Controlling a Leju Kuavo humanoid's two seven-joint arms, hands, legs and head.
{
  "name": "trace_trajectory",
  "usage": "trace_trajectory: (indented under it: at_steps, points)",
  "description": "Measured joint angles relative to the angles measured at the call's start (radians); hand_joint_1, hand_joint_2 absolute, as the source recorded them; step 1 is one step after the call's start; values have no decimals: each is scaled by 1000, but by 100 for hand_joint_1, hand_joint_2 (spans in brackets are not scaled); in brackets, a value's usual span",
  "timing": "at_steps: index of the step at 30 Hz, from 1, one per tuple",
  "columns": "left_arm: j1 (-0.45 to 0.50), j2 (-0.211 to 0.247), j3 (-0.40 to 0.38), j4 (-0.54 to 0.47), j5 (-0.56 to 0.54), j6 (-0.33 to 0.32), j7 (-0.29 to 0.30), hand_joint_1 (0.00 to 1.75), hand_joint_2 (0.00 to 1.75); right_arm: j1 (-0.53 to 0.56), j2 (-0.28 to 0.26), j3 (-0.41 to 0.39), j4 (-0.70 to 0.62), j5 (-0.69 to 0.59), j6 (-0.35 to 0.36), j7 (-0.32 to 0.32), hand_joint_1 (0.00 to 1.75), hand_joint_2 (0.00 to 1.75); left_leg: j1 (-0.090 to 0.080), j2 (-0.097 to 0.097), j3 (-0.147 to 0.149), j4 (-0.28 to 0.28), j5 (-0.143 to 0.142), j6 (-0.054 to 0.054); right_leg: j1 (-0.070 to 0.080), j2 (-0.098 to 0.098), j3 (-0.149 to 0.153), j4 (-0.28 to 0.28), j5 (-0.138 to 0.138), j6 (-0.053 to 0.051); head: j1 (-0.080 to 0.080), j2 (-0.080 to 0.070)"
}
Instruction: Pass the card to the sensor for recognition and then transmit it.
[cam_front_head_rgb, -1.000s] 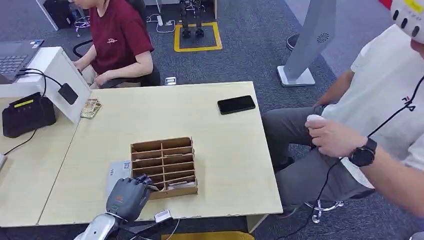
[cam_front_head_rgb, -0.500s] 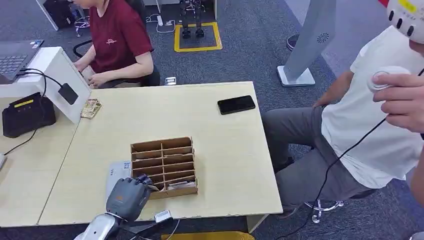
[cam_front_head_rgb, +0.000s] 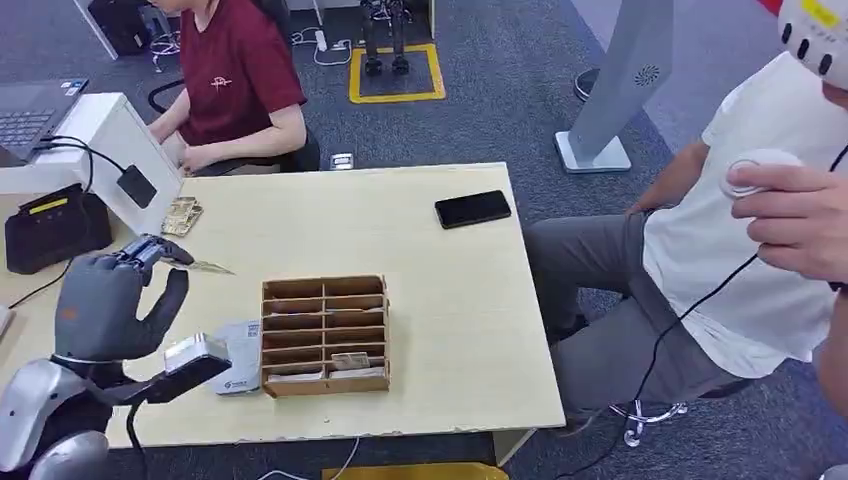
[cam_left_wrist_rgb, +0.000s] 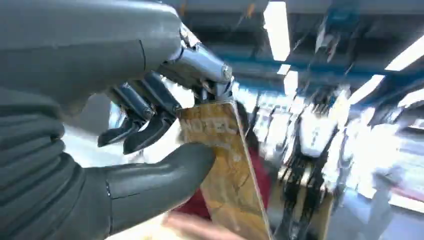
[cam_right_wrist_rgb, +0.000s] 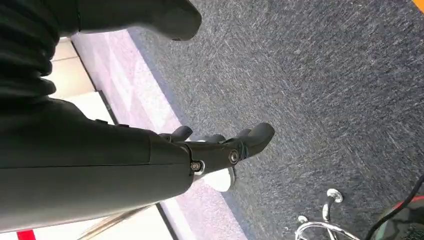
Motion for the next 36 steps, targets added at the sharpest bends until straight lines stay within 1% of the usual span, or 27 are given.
trace_trajectory:
  at_steps: [1,3,6,12,13,16,20,21,22,23,25,26,28,31,34,36]
  points:
    - [0,19,17,-15,7,0,1,175,175,0,0,-3,0,0,0,-1,0,175,0,0,0,0,0,0,0,0,0,0,0,0,0,0]
    - [0,38,51,-35,25,-3,1,175,175,1,0,-7,0,0,0,-2,0,175,0,0,0,0,0,0,0,0,0,0,0,0,0,0]
    - [3,53,80,-47,34,-5,-2,175,175,1,0,-8,0,0,0,-2,0,175,0,0,0,0,0,0,0,0,0,0,0,0,0,0]
    - [4,61,89,-48,27,-5,-9,175,175,1,0,-13,0,0,0,-2,0,175,0,0,0,0,0,0,0,0,0,0,0,0,0,0]
    - [3,61,89,-48,17,-5,-3,175,175,1,0,-13,0,0,0,-2,0,175,0,0,0,0,0,0,0,0,0,0,0,0,0,0]
    - [-2,55,89,-36,-33,-5,39,175,175,1,0,-13,0,0,0,2,0,175,0,0,0,0,0,0,0,0,0,0,0,0,0,0]
    - [-45,24,89,62,-194,-5,152,175,175,-3,2,-2,0,0,-2,8,0,175,0,0,0,0,0,0,0,0,0,-1,0,0,0,0]
    - [-59,17,89,88,-225,-4,171,175,175,-4,2,1,0,0,-2,9,0,175,0,0,0,0,0,0,0,0,0,-1,1,-1,0,0]
    - [-75,6,89,139,-262,2,197,175,175,-4,2,10,0,0,-4,9,0,175,0,0,0,0,1,0,0,0,0,0,1,-1,0,0]
    - [-97,-4,89,187,-278,11,208,175,175,-6,2,14,0,0,-4,9,0,175,0,0,0,0,1,0,0,0,0,0,1,-1,0,0]
    - [-136,-31,89,284,-290,31,212,175,175,-9,2,19,0,0,-3,8,0,175,0,-1,0,0,1,0,0,-1,0,0,1,0,0,0]
    - [-145,-38,89,313,-292,37,212,175,175,-10,2,21,0,0,-3,8,0,175,0,0,0,0,1,0,0,0,0,0,2,-1,0,0]
    - [-161,-50,89,359,-291,39,218,175,175,-9,2,26,0,0,-4,8,0,175,0,0,0,0,2,-1,0,0,0,0,2,-2,0,0]
    - [-192,-66,89,425,-288,41,252,175,175,-10,2,40,0,0,-4,8,0,175,0,0,0,0,2,-1,0,0,-1,0,2,-1,0,0]
    - [-244,-76,93,524,-293,80,256,175,175,-13,2,48,0,0,-5,7,0,175,0,0,-1,0,2,-1,0,0,-1,0,2,-1,0,0]
    - [-267,-81,103,569,-296,95,254,175,175,-13,2,53,0,0,-5,4,0,175,0,0,0,0,2,-1,0,0,-1,0,2,-1,0,0]
